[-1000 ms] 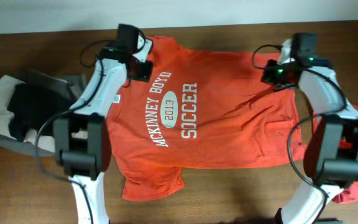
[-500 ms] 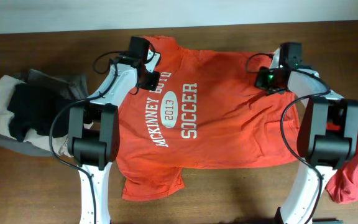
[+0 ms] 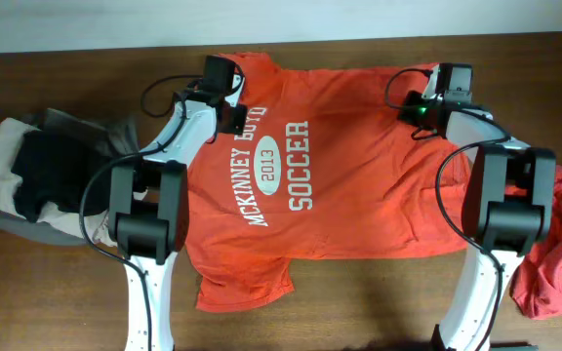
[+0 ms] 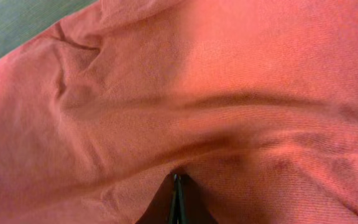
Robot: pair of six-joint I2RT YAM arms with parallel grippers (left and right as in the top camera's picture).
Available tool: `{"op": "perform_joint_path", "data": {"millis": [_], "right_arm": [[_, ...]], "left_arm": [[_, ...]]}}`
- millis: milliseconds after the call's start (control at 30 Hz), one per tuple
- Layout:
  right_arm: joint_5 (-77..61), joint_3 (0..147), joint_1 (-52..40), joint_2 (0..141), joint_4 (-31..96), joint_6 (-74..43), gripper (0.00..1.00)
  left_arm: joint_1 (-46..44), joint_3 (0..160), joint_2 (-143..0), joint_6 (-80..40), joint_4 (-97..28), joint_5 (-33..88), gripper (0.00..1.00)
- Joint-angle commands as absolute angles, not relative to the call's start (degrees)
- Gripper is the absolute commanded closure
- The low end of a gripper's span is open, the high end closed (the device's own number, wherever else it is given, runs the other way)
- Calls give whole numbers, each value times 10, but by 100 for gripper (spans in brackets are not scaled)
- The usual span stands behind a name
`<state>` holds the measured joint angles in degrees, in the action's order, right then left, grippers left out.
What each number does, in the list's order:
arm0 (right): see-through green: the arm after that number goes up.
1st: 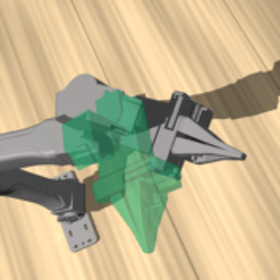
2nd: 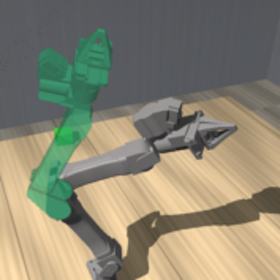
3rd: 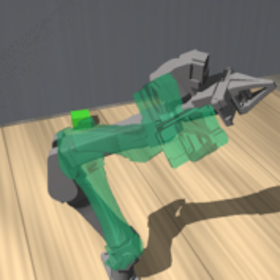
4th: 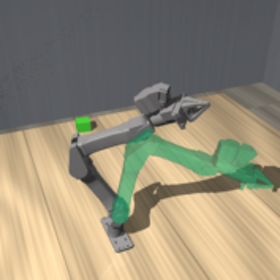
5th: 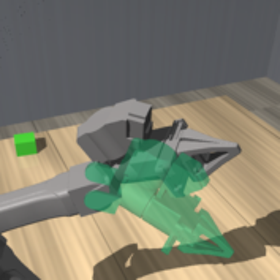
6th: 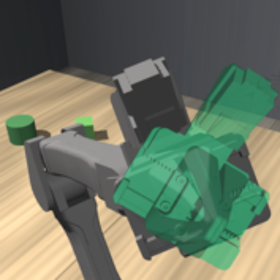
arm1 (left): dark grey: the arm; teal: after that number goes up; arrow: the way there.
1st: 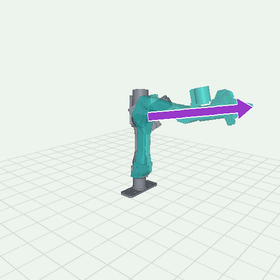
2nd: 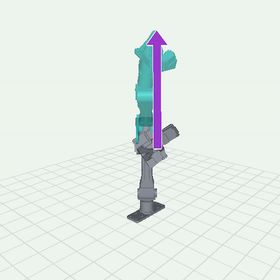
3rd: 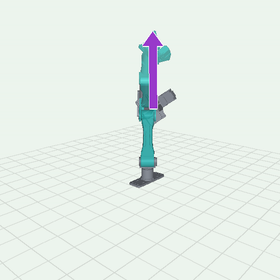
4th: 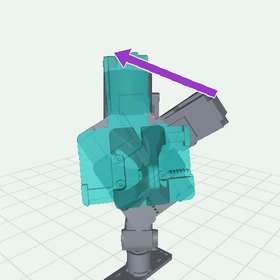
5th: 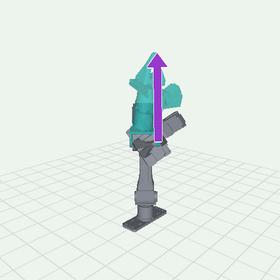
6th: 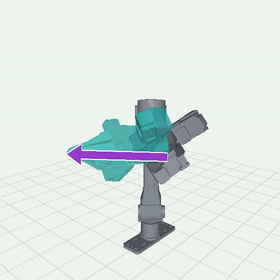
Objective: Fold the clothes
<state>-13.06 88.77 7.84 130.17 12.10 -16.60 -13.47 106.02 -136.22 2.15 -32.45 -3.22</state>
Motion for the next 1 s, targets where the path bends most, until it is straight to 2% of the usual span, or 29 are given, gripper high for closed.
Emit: {"op": "perform_joint_path", "data": {"millis": [0, 133, 233, 467, 733, 833, 967], "right_arm": [[-131, 910, 83, 1333, 150, -150, 94], [-180, 965, 103, 1300, 236, -148, 80], [-218, 1006, 121, 1268, 308, -116, 74], [-214, 1042, 151, 1144, 451, -44, 69], [-186, 1042, 154, 929, 543, -44, 68], [-182, 1042, 154, 848, 572, -45, 65], [-160, 1042, 154, 758, 621, -45, 55]], "left_arm": [[-117, 1067, -1390, 7, -323, -71, 100], [-106, 1124, -1390, 9, -380, -74, 96], [-101, 1200, -1390, 9, -449, -84, 91], [-100, 1434, -1389, 8, -674, -170, 90], [-85, 1737, -1387, -39, -964, -174, 90], [-78, 1785, -1363, -34, -967, -136, 90], [-78, 1783, -1284, -20, -967, -134, 86]]}}
